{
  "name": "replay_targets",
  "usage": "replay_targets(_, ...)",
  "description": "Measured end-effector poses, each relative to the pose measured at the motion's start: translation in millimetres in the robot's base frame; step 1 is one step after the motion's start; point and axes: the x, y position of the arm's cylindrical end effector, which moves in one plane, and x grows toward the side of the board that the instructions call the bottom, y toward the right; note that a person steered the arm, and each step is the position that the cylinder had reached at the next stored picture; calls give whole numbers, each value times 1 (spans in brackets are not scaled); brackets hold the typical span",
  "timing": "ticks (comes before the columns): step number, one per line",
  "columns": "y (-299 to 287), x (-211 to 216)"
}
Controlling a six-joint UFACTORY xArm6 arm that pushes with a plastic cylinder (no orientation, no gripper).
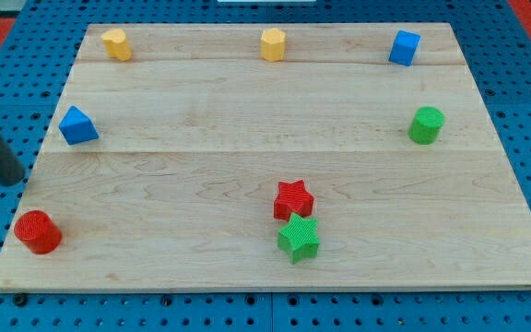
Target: Push red circle from bottom left to bottom center
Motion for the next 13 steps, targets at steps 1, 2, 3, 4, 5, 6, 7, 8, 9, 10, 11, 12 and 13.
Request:
replay_targets(1, 0, 18)
replay_targets(2, 0, 37)
replay_targets(3, 1, 79)
replay_targets(4, 3, 111)
replay_targets(5, 32, 89)
replay_targets(6, 90, 54)
replay_targets(7, 137, 47)
replay_targets(8, 91, 46)
replay_targets(9, 49, 41)
replay_targets(10, 106, 17)
replay_targets(11, 208, -5)
replay_targets(12, 284, -22)
replay_targets(13, 284, -23)
